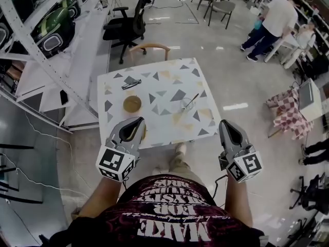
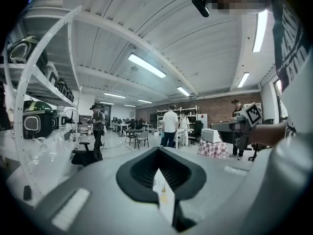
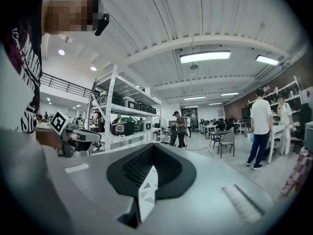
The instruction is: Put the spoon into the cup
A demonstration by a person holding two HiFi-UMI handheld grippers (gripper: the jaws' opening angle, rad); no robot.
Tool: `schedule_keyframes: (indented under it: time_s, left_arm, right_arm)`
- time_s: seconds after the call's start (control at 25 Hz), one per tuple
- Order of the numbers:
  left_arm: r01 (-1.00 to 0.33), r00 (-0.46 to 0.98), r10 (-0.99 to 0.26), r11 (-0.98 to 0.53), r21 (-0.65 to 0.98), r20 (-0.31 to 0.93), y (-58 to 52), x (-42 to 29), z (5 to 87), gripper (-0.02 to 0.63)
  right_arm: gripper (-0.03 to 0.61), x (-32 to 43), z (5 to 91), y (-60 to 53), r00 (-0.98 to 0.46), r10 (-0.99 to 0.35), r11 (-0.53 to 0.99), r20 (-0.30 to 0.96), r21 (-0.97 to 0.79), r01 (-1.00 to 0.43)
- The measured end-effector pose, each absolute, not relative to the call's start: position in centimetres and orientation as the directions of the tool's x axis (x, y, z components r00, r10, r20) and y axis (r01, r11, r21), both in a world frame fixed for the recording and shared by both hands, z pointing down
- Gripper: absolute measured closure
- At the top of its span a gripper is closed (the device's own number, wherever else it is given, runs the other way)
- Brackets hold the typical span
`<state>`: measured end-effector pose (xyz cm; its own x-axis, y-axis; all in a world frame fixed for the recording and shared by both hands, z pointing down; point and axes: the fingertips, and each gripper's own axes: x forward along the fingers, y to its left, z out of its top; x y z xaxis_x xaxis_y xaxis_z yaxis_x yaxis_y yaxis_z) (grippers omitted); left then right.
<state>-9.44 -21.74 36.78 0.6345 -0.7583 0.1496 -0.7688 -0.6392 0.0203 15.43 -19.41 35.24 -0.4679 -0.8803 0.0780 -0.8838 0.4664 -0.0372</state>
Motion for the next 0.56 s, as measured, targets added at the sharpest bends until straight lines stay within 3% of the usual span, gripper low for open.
schedule_keyframes:
  time_s: [0.56]
  left_arm:
    - [-0.730,0.676,-0.721,-0.683,0.008,0.153,-21.1,-7.3,36.9,0.614]
  right_arm:
    - [0.551,16.2,36.2,-18.5,-0.443,-0.891,0.442,0.100,-0.036,-0.896]
